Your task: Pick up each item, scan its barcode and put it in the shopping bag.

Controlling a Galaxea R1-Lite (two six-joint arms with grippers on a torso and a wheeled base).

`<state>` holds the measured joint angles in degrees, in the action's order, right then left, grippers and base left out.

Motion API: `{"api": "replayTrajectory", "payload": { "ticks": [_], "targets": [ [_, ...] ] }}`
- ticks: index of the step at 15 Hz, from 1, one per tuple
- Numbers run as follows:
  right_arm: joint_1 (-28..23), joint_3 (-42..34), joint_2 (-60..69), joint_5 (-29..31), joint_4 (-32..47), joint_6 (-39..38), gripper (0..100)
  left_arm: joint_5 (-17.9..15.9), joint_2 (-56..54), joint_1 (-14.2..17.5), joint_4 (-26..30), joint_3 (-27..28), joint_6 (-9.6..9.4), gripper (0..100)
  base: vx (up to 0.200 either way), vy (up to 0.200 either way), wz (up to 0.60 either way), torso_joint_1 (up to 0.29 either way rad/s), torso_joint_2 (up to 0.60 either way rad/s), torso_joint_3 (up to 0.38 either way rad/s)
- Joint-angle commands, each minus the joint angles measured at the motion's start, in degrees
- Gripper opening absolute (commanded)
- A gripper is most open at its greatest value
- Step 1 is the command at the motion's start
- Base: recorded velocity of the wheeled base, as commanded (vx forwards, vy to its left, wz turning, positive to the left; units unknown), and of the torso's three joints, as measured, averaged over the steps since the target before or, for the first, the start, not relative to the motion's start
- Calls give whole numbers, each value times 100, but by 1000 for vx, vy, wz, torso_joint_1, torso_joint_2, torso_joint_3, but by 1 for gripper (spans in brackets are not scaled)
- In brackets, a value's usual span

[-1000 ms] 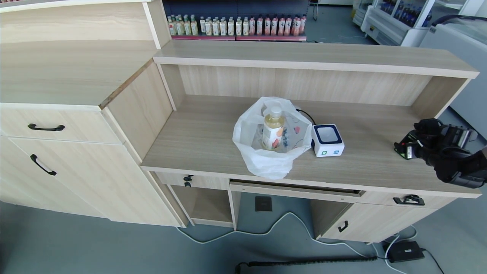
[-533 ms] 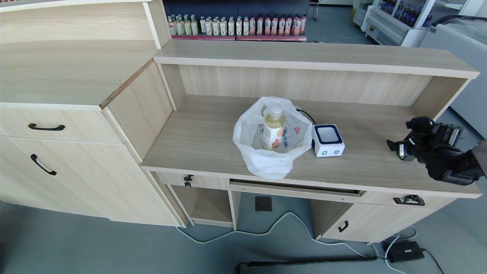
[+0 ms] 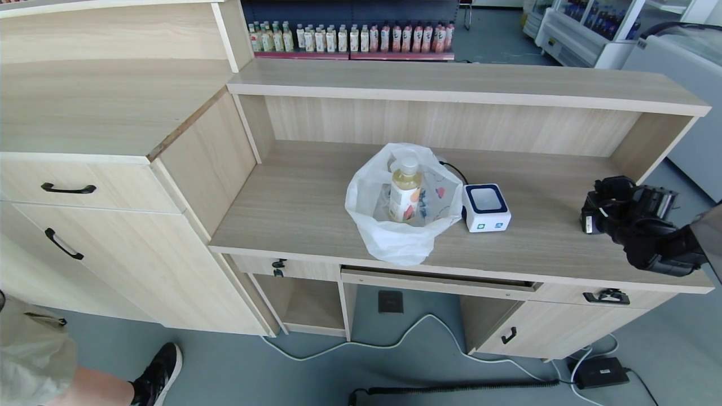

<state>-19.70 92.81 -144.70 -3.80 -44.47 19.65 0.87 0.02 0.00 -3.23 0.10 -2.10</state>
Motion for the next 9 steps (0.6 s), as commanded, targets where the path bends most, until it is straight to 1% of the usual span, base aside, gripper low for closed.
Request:
{"api": "replayTrajectory", "payload": {
  "ticks": [1, 2, 4, 7, 8, 9],
  "targets": [
    [1, 18, 100, -6, -18, 56, 0, 1, -2, 0, -2, -1, -1, 100, 0, 0, 0, 0, 0, 0],
    [1, -70, 250, -6, -27, 232, 0, 1, -2, 0, -2, -1, -1, 100, 0, 0, 0, 0, 0, 0],
    [-87, -711, 830, -6, -70, 742, 0, 1, -2, 0, -2, -1, -1, 100, 0, 0, 0, 0, 0, 0],
    [-245, -2452, 2315, -33, -484, 1331, 0, 1, -2, 0, -2, -10, -1, 100, 0, 0, 0, 0, 0, 0],
    [-429, -3331, 3027, -50, -721, 1893, 0, 1, -2, 0, -2, -1, -1, 100, 0, 0, 0, 0, 0, 0],
    [-623, -4042, 3660, -50, -861, 2438, 0, 1, -2, 0, -2, -1, -1, 100, 0, 0, 0, 0, 0, 0]
  ]
}}
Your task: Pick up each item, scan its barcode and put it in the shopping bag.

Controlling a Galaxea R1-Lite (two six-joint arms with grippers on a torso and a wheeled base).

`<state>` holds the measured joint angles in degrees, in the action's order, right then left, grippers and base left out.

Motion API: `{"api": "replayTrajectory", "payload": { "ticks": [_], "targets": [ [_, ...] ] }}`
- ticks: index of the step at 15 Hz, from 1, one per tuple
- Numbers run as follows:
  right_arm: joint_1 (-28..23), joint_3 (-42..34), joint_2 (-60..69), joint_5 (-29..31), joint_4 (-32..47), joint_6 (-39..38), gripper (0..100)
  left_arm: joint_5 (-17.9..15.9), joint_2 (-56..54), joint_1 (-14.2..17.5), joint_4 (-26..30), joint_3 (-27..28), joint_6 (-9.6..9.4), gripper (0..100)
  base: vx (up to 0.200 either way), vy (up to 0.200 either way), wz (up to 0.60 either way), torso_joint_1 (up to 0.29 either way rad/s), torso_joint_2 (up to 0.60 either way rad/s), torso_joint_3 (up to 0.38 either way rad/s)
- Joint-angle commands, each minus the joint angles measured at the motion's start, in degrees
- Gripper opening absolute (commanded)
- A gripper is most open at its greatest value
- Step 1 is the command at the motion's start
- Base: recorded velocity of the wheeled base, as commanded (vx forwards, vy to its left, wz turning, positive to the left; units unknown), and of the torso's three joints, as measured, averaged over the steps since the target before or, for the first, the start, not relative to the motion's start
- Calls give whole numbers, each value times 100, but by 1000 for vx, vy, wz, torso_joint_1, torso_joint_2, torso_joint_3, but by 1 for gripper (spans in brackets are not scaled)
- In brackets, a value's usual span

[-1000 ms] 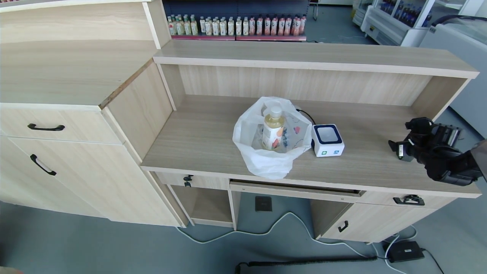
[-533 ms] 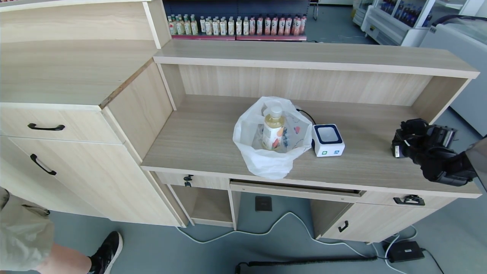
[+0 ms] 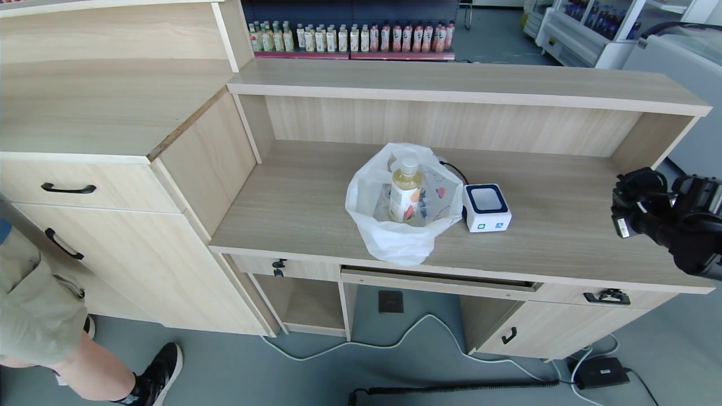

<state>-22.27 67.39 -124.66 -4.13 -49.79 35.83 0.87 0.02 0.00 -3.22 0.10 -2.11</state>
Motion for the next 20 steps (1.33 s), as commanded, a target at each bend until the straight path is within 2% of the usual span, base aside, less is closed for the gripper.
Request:
{"api": "replayTrajectory", "payload": {
  "ticks": [1, 2, 5, 7, 8, 9, 11, 12, 15, 16, 19, 20],
  "targets": [
    [-471, -2090, 2288, -26, -365, 1348, 0, 1, -2, 0, -3, -1, 0, 100, 0, 0, 0, 0, 0, 0],
    [-480, -2520, 2824, -140, -391, 1822, 0, 1, -2, 0, -3, -1, 0, 100, 0, 0, 0, 0, 0, 0],
    [-207, -3215, 4213, -1907, -374, 2886, 0, 1, -2, 0, -3, -1, 0, 100, 0, 0, 0, 0, 0, 0],
    [65, -3197, 4582, -2259, -365, 3466, 0, 1, -2, 0, -3, -1, 0, 100, 0, 0, 0, 0, 0, 0],
    [654, -3267, 4872, -2566, -391, 3967, 0, 1, -2, 0, -3, -1, 0, 100, 0, 0, 0, 0, 0, 0],
    [1507, -3443, 5118, -2707, -348, 4767, 0, 1, -2, 0, -3, -1, 0, 100, 0, 0, 0, 0, 0, 0],
    [2834, -3654, 5356, -2672, -339, 6147, 0, 1, -2, 0, -3, -1, 0, 100, 0, 0, 0, 0, 0, 0],
    [3299, -3707, 5400, -2672, -339, 6736, 0, 1, -2, 0, -3, -1, 0, 100, 0, 0, 0, 0, 0, 0],
    [4310, -3795, 5435, -2689, -348, 8177, 0, 1, -2, 0, -3, -1, 0, 100, 0, 0, 0, 0, 0, 0],
    [4864, -3891, 5417, -2707, -339, 8713, 0, 1, -2, 0, -3, -1, 0, 100, 0, 0, 0, 0, 0, 0],
    [5488, -3962, 5338, -2786, -330, 9469, 0, 1, -2, 0, -3, -1, 0, 100, 0, 0, 0, 0, 0, 0],
    [5813, -3970, 5162, -3050, -339, 9759, 0, 1, -2, 0, -3, -1, 0, 100, 0, 0, 0, 0, 0, 0]
  ]
}}
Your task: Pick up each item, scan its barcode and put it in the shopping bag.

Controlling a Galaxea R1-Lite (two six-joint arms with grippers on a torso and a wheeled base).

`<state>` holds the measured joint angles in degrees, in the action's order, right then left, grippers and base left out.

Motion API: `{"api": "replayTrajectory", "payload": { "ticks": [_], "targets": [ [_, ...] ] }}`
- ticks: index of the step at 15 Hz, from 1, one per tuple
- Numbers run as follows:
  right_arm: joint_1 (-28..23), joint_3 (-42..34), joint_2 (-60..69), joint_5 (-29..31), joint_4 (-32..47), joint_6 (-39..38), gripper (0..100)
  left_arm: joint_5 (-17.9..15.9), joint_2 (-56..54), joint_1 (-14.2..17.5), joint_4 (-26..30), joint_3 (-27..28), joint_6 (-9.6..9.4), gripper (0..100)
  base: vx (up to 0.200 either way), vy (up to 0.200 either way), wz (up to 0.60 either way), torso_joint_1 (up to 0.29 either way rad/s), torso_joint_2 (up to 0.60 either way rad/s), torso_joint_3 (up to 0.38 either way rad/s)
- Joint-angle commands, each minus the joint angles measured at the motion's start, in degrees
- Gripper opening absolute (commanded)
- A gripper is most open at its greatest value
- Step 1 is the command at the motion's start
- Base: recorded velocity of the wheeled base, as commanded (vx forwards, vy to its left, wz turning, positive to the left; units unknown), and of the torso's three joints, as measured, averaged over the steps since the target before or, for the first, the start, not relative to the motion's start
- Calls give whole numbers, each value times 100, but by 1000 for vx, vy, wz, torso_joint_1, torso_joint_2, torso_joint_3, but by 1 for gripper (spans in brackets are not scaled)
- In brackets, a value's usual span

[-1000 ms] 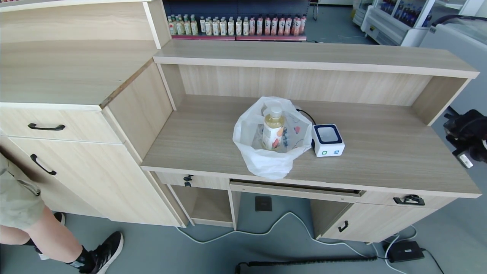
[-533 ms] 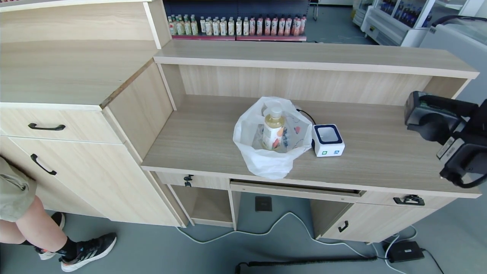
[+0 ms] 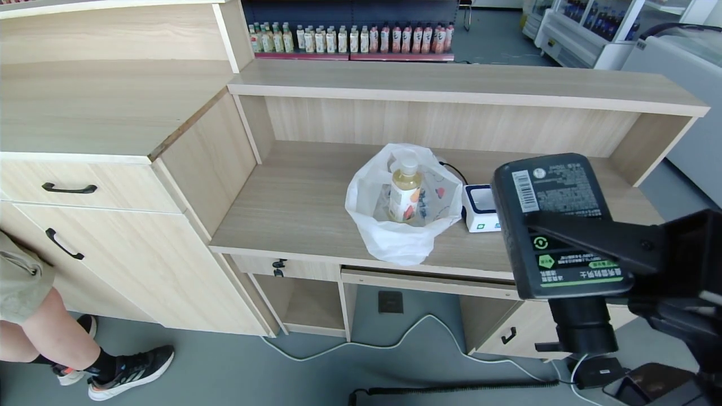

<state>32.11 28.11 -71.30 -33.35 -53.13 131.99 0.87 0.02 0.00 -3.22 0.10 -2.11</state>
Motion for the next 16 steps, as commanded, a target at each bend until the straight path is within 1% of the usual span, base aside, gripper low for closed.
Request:
{"api": "replayTrajectory", "payload": {
  "ticks": [1, 2, 3, 4, 5, 6, 7, 13, 16],
  "targets": [
    [656, -51, -217, -268, -5, 407, 0, 1, -2, 0, -3, -1, 0, 100, 0, 0, 0, 0, 0, 0],
    [823, -60, -200, -409, 22, 679, 0, 1, -2, 0, -3, -1, 0, 100, 0, 0, 0, 0, 0, 0],
    [814, -60, -165, -629, 136, 785, 0, 1, -2, 0, -3, -1, 0, 100, 0, 0, 0, 0, 0, 0],
    [814, -60, -156, -672, 180, 802, 0, 1, -2, 0, -3, -1, 0, 100, 0, 0, 0, 0, 0, 0],
    [814, -51, 55, -769, 531, 1066, 0, 1, -2, 0, -3, -1, 0, 100, 0, 0, 0, 0, 0, 0],
    [823, -51, 143, -787, 637, 1163, 0, 1, -2, 0, -3, -1, 0, 100, 0, 0, 0, 0, 0, 0],
    [823, -51, 266, -954, 734, 1233, 0, 1, -2, 0, -3, -1, 0, 100, 0, 0, 0, 0, 0, 0],
    [841, -43, 530, -1024, 725, 1523, 0, 1, -2, 0, -3, -1, 0, 100, 0, 0, 0, 0, 0, 0],
    [885, 19, 521, -1050, 382, 1532, 0, 1, -2, -9, -3, -1, 0, 100, 0, 0, 0, 0, 0, 0]
  ]
}}
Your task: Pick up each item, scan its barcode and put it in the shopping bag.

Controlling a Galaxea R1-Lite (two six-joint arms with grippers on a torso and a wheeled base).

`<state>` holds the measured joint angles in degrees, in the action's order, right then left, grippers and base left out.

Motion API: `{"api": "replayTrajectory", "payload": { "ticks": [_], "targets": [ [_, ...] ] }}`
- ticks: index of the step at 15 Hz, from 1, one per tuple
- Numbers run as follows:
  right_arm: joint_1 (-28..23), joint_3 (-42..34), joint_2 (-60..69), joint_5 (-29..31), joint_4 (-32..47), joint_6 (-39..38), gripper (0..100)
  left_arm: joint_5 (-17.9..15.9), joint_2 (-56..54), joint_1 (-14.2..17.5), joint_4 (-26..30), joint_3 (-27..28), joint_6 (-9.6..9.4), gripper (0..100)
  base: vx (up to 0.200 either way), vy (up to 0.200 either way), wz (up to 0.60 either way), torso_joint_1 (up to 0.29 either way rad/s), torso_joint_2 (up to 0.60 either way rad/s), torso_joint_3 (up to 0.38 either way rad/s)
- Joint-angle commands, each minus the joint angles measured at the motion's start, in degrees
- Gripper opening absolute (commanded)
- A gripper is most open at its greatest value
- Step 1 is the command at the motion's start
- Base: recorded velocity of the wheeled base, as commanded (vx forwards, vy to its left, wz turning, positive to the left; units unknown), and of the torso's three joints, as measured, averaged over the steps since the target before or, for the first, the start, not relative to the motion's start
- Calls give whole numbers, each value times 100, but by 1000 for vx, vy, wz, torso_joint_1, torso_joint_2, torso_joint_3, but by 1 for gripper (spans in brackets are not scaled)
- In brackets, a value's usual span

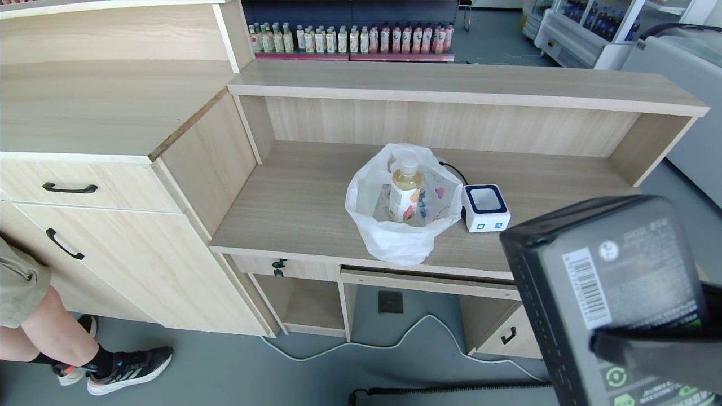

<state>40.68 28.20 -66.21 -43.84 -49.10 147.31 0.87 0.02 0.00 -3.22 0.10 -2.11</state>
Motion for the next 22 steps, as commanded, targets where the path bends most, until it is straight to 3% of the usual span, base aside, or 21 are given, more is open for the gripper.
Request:
{"api": "replayTrajectory", "payload": {
  "ticks": [1, 22],
  "targets": [
    [63, 10, 46, -2, -91, 8, 0, 1, -2, 0, -3, -1, 0, 100, 0, 0, 0, 0, 0, 0],
    [-131, -25, 486, -301, -55, 166, 0, 1, -2, 0, -3, -1, 0, 100, 0, 0, 0, 0, 0, 0]
  ]
}}
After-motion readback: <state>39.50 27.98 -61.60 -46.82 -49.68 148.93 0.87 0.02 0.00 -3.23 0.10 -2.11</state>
